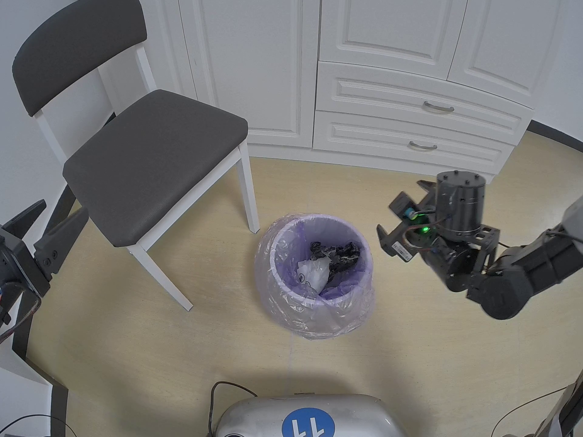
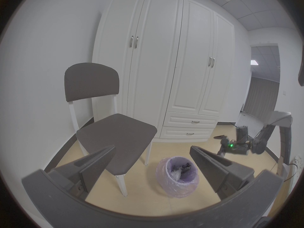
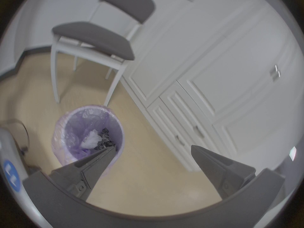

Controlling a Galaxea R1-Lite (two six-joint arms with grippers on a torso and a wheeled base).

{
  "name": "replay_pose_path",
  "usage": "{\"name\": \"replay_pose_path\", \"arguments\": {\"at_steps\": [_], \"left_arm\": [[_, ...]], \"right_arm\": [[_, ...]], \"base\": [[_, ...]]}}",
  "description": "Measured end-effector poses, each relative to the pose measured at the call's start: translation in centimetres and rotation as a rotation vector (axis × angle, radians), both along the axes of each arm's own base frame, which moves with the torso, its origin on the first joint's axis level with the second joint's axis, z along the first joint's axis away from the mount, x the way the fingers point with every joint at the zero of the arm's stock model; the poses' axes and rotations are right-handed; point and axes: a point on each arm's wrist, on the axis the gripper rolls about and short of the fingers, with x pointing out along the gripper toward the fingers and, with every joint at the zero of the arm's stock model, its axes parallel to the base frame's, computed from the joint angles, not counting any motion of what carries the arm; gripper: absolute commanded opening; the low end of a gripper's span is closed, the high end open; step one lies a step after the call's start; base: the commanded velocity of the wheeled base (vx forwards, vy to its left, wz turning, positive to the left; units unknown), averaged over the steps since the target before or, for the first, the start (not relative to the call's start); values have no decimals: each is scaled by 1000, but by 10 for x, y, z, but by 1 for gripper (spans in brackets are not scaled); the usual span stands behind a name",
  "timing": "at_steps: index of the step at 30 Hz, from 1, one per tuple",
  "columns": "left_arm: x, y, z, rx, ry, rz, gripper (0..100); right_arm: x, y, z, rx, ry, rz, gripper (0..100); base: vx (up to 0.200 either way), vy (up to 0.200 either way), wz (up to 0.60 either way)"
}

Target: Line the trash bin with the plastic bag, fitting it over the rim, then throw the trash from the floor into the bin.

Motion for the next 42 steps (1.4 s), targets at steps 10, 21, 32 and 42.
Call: {"name": "replay_pose_path", "arguments": {"at_steps": [10,21,32,42], "left_arm": [[5,1,-17,13,70,27,100],[1,20,-31,12,104,189,100],[-22,25,-39,3,61,226,100],[-53,27,-34,-14,-66,231,100]], "right_arm": [[-58,-77,46,523,111,-231,100],[-133,-151,70,899,-41,-363,100],[-203,-175,74,970,-288,-367,100],[-272,-189,65,963,-523,-385,100]], "base": [[0,0,0],[0,0,0],[0,0,0],[0,0,0]]}}
